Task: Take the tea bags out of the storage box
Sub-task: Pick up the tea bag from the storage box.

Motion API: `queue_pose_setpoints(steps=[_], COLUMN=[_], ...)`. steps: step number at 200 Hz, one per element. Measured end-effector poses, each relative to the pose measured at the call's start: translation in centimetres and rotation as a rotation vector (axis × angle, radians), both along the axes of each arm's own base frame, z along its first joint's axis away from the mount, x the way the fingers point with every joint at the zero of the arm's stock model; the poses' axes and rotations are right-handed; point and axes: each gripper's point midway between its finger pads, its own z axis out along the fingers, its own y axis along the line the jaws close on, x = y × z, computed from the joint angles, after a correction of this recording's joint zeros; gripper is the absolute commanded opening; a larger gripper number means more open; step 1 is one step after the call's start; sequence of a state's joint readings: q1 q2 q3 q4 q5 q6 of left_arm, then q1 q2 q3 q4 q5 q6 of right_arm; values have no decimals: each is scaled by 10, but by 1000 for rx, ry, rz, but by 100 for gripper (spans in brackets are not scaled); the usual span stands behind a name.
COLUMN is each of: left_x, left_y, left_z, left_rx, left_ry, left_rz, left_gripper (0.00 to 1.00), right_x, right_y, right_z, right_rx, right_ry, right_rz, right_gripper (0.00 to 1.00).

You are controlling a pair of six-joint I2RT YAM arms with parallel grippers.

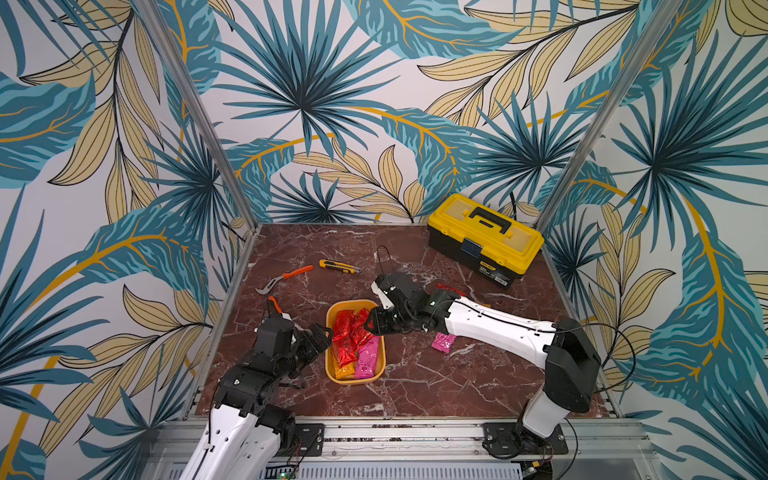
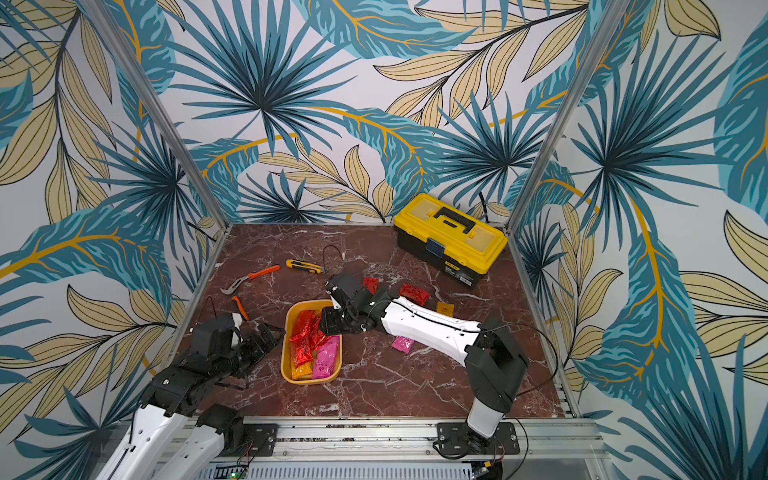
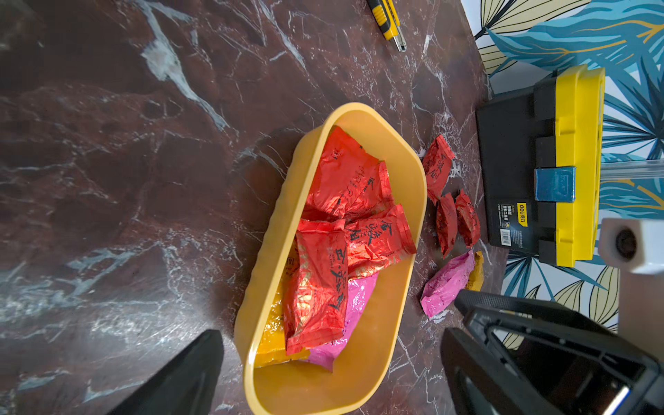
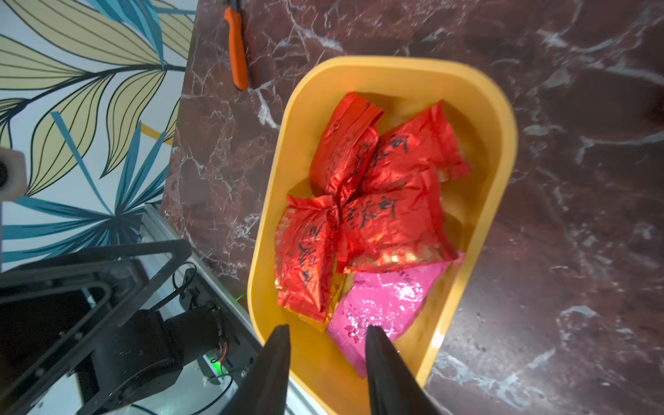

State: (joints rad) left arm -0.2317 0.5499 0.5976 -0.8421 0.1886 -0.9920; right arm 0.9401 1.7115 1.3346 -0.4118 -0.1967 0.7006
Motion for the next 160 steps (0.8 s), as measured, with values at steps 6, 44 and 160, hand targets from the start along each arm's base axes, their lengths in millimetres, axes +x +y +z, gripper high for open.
queue_pose_setpoints(steps=[6,44,160], left_x=[0,-2,-3], left_y=[0,-1,-5], left_z=[0,-1,0], left_rx=[-1,-11,-30], left_ry=[3,10,13], left_rz=[1,-15,-33], left_gripper=[100,100,100], right_x=[-3,-22,-49], right_y=[4,25,38], right_z=[1,-2,-53], right_rx=[10,58,8], right_ry=[3,27,88], right_rz=[5,31,33], right_gripper=[40,40,45])
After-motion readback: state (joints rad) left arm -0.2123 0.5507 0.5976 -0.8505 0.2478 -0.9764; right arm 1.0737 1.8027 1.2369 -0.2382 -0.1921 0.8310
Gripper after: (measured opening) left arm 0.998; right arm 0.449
